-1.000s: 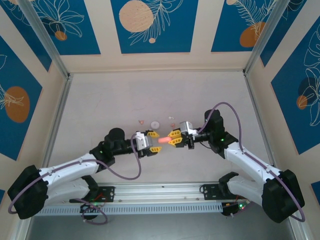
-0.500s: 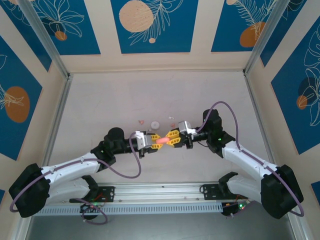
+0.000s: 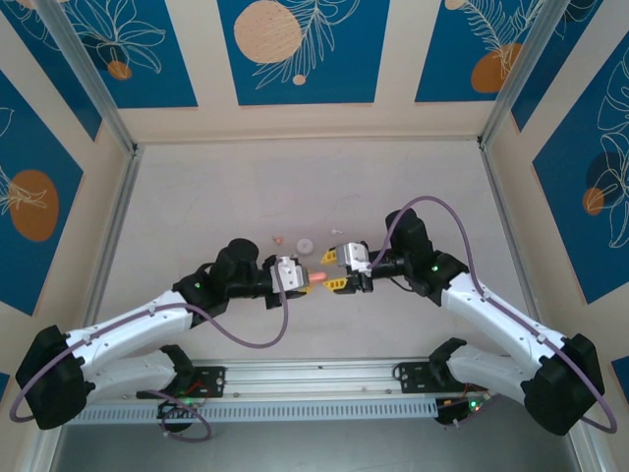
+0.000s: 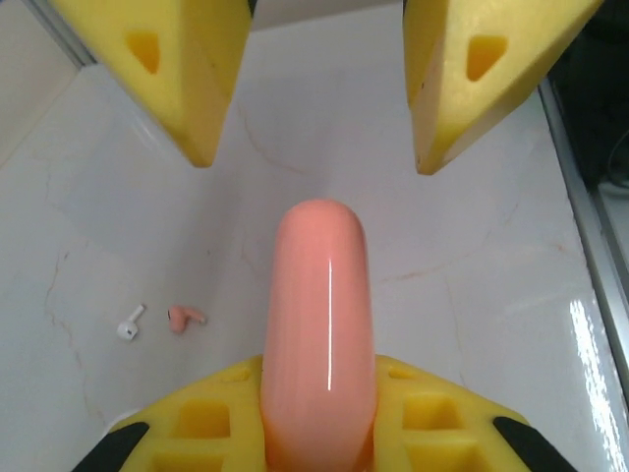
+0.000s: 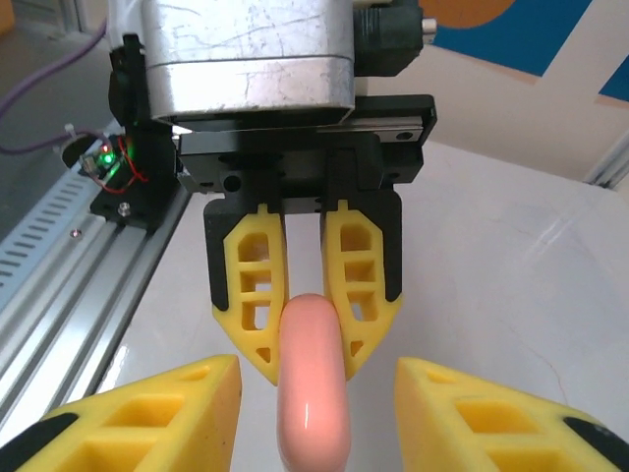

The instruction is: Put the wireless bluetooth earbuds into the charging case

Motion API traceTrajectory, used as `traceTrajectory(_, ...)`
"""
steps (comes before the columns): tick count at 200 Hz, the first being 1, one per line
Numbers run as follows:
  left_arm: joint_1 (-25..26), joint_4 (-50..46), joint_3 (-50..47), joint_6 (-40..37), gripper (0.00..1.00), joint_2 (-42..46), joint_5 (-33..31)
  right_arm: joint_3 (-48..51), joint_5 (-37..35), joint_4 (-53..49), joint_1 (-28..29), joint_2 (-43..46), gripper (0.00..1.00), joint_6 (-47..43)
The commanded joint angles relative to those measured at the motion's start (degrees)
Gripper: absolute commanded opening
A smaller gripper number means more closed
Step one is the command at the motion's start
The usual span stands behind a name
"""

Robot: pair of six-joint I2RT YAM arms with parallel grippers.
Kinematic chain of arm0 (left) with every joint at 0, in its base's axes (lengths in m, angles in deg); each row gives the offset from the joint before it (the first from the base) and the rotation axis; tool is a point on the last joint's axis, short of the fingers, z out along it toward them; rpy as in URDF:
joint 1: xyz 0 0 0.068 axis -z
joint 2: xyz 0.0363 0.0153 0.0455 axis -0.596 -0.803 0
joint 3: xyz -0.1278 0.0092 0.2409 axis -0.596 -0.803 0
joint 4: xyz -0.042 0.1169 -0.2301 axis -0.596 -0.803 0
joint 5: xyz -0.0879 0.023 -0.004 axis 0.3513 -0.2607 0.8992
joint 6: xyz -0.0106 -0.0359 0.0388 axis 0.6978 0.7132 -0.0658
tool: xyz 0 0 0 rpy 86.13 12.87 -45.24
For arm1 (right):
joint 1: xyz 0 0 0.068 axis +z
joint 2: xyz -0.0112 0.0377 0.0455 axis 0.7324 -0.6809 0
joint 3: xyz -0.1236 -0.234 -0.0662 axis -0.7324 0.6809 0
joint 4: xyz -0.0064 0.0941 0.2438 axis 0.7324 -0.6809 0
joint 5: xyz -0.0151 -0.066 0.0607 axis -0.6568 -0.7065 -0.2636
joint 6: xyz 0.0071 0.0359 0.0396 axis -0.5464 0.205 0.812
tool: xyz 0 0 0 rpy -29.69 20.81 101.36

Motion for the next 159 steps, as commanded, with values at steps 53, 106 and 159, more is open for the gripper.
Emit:
traceTrajectory(53,1.19,-4.04,1.33,-2.14,0.18,0.46,-1.51,-4.12,-2.26,-7.64,2.87,-7.81,0.46,-6.04)
traceTrajectory(106,1.15,-3.00,1.03,-1.52,0.18,1.38,-1.18,-4.26,-2.62,-6.99,2.88,-9.28,0.42,-6.00)
traceTrajectory(159,1.19,-1.33,0.24,-0.75,0.19,1.38,-0.78,-4.47,-2.89,-7.45,2.79,-9.64,0.26,-6.32)
